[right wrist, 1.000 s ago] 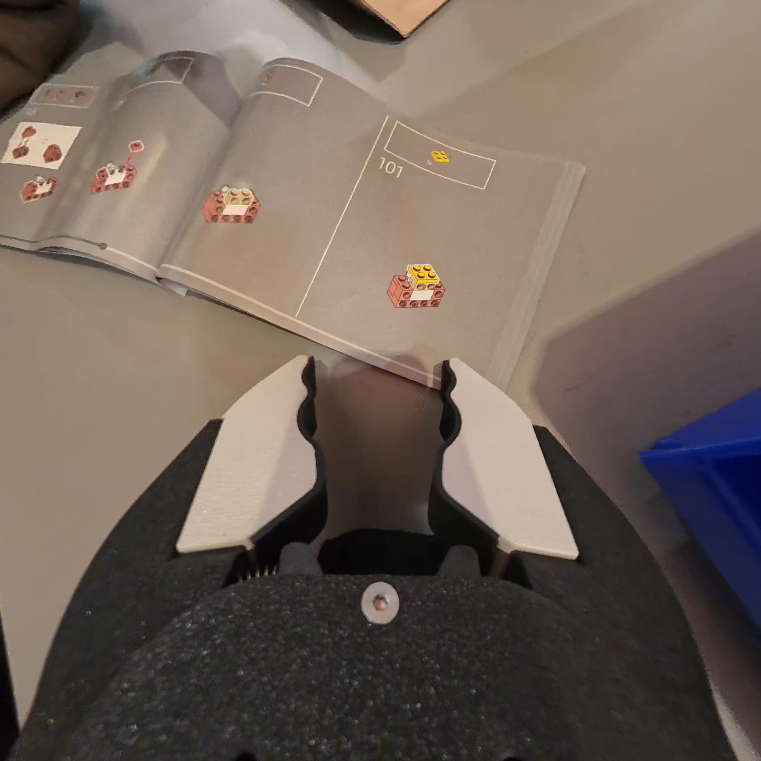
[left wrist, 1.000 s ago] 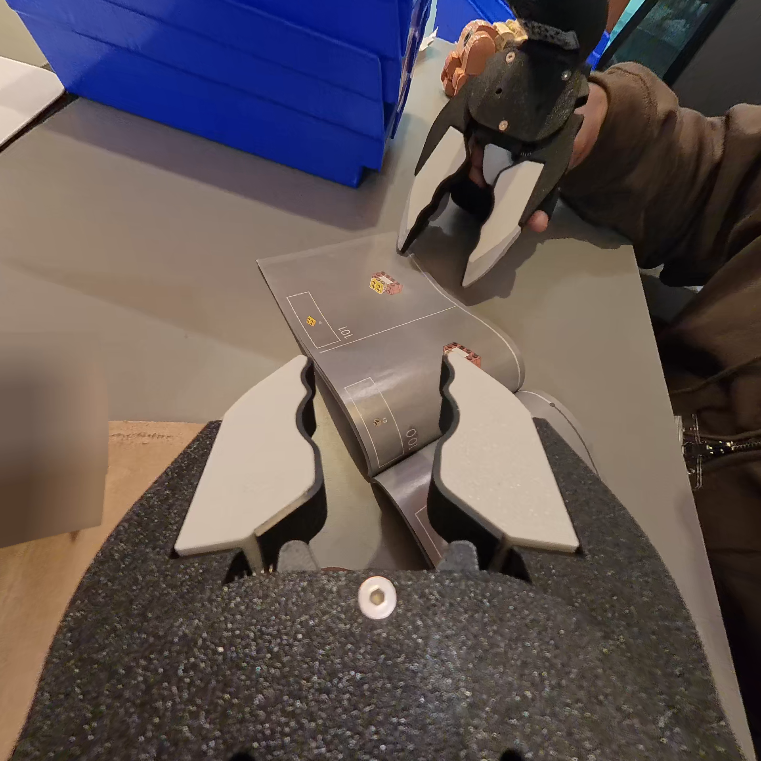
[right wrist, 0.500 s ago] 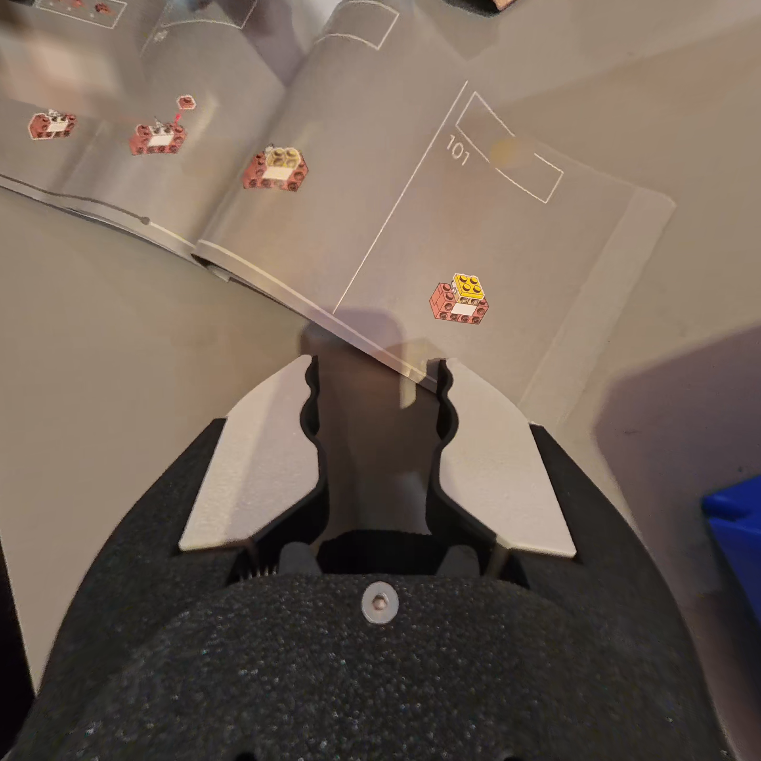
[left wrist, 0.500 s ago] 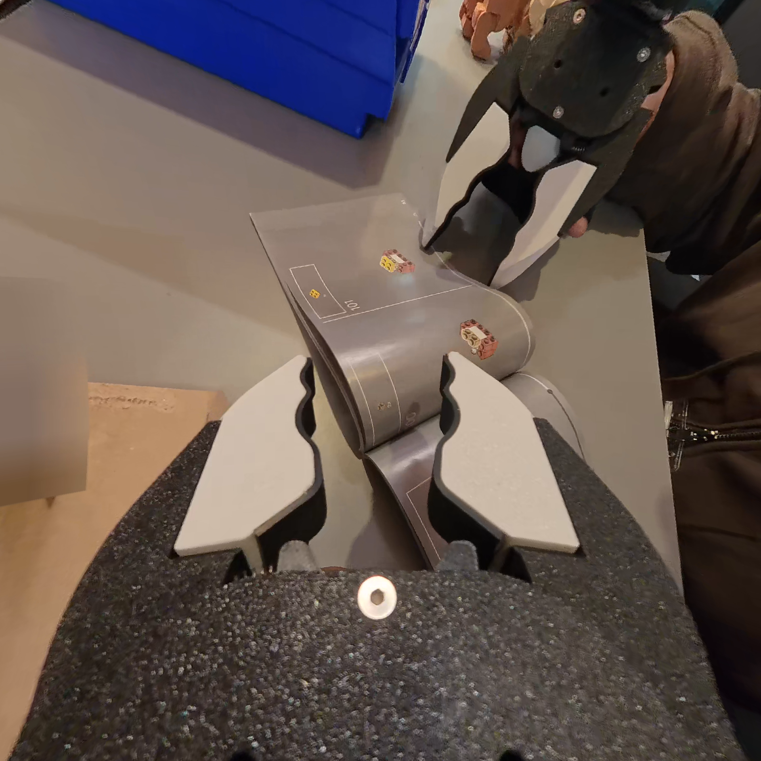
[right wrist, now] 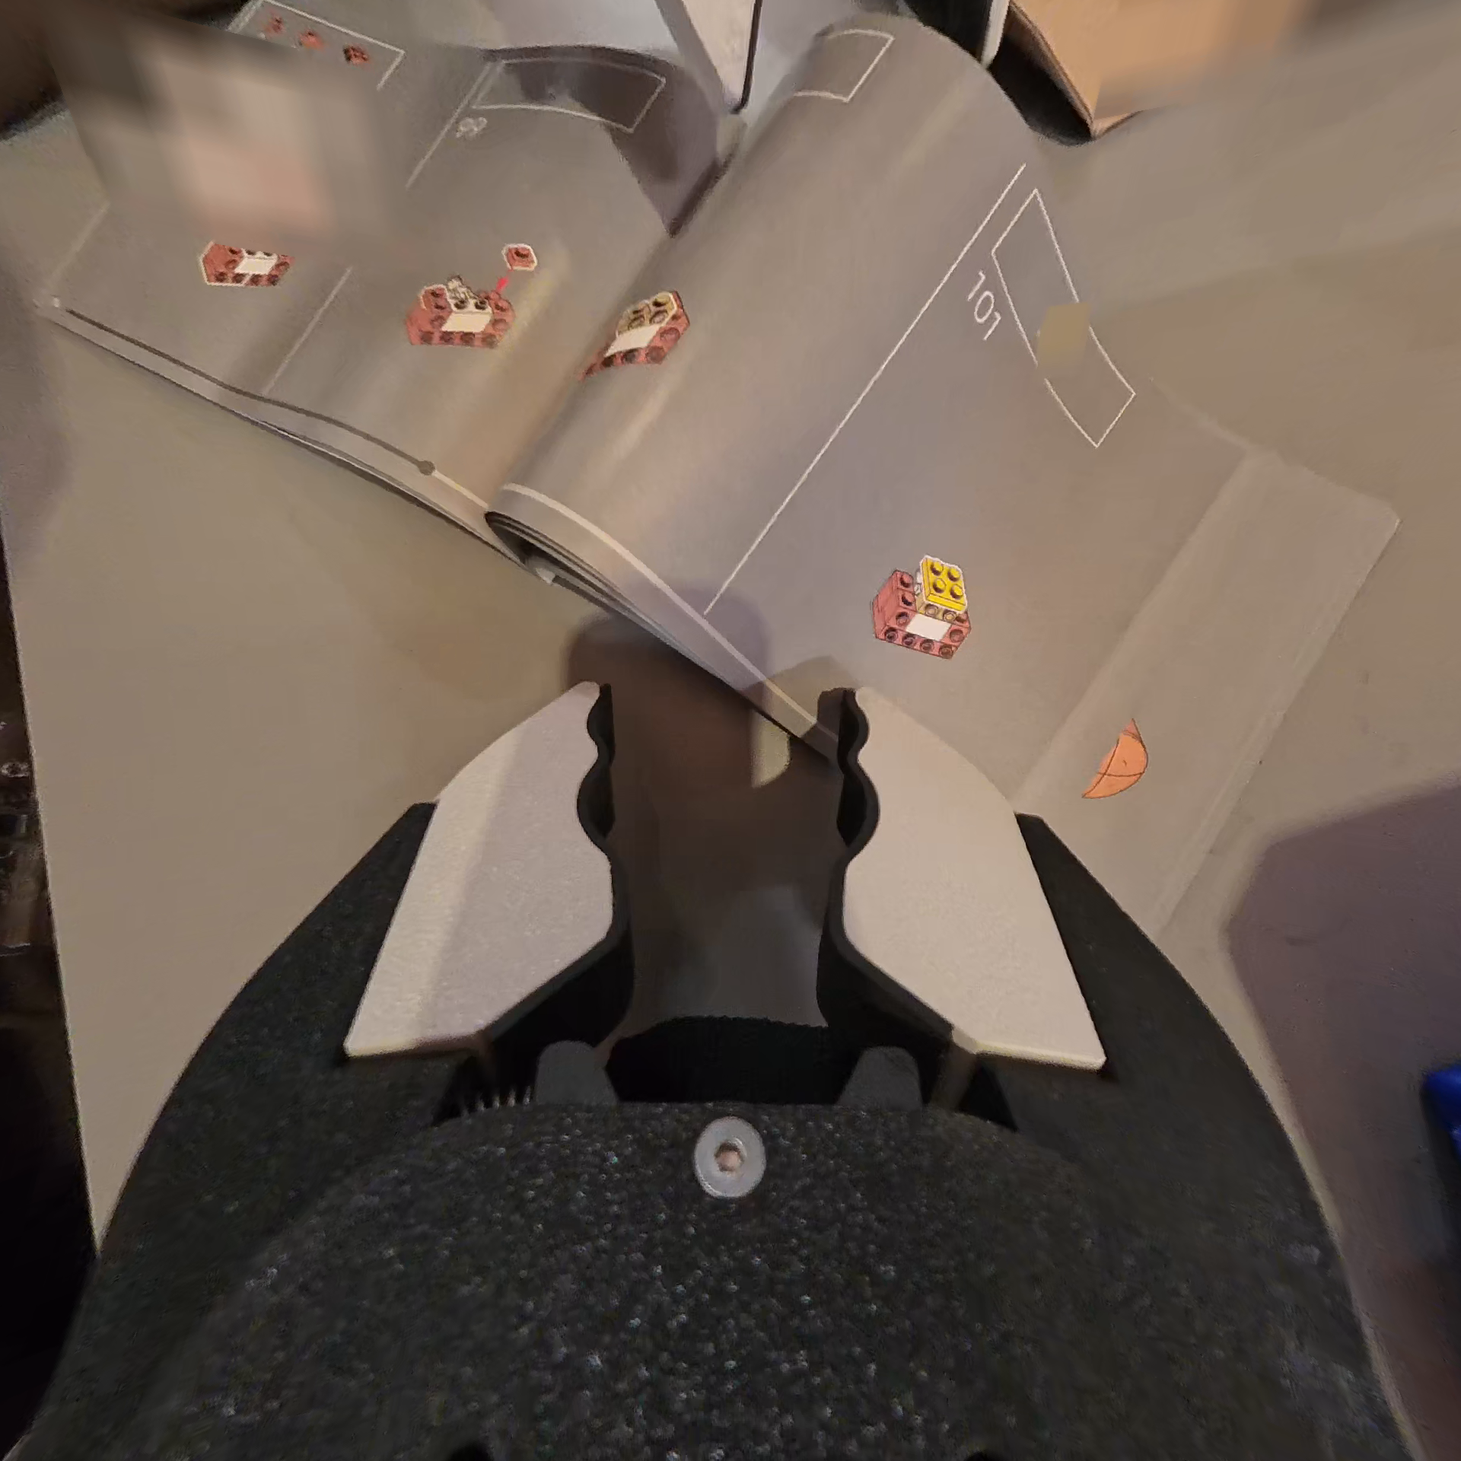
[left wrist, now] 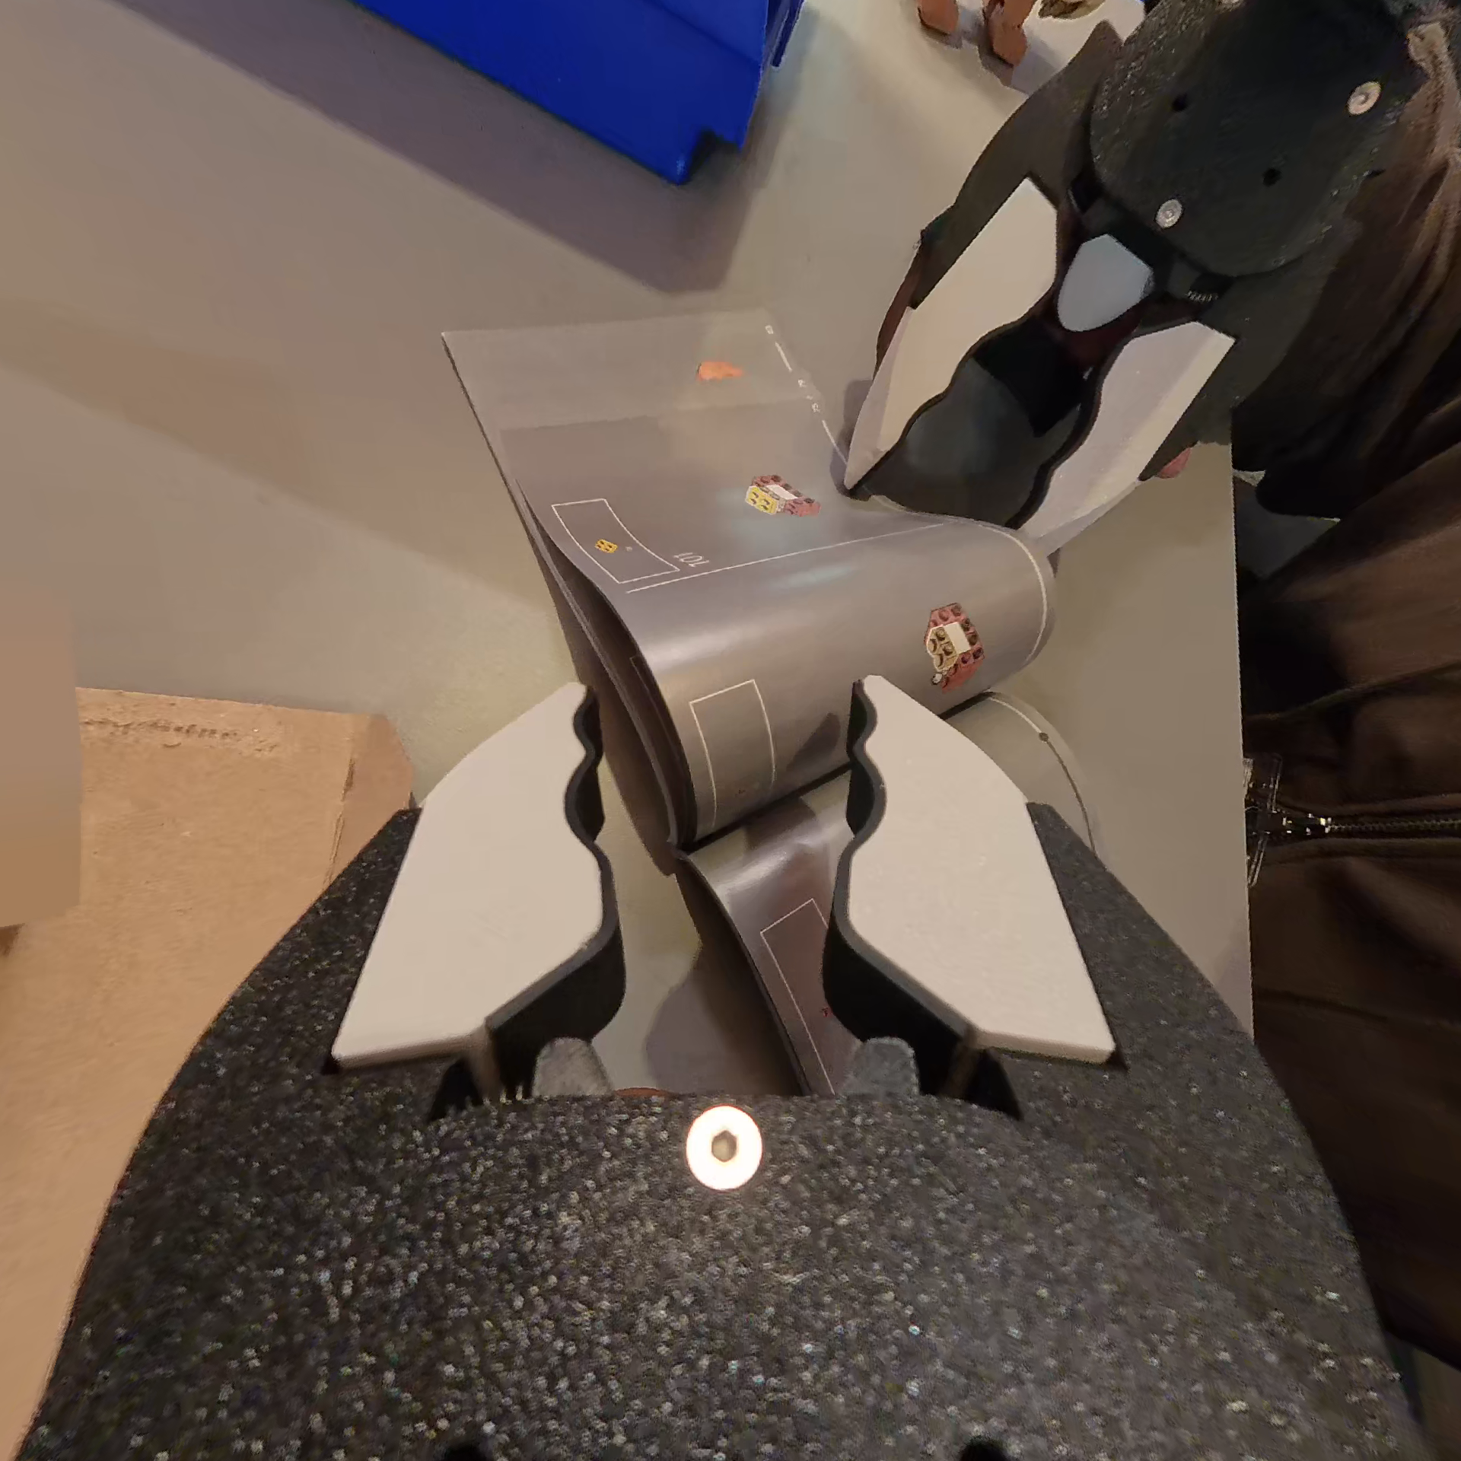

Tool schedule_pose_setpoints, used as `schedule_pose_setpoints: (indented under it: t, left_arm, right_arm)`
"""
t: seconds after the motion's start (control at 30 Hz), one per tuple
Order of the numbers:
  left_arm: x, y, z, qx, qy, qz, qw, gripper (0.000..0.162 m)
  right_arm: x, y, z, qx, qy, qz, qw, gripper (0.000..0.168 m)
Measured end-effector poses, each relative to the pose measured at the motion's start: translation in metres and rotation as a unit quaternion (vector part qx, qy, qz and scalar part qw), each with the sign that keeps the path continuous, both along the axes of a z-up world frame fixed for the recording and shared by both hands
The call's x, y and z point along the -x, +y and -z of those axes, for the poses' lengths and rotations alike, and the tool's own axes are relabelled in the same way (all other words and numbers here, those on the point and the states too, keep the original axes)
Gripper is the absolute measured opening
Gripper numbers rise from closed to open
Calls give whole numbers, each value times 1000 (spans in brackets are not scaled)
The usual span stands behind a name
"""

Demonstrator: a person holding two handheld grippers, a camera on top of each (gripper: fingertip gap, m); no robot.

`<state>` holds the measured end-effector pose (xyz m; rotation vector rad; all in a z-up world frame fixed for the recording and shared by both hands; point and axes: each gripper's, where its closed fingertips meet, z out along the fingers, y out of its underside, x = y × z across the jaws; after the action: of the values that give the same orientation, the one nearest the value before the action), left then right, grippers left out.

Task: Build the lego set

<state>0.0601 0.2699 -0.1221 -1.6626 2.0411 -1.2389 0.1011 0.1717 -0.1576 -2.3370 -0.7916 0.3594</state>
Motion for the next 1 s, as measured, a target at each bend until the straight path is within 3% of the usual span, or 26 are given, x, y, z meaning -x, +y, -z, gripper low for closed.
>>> schedule_pose_setpoints:
  t: [1.0]
  left_arm:
    - [0, -11, 1, -14, 15, 7, 1000, 60]
  right_arm:
    - [22, -4, -6, -19, 15, -33, 999, 54]
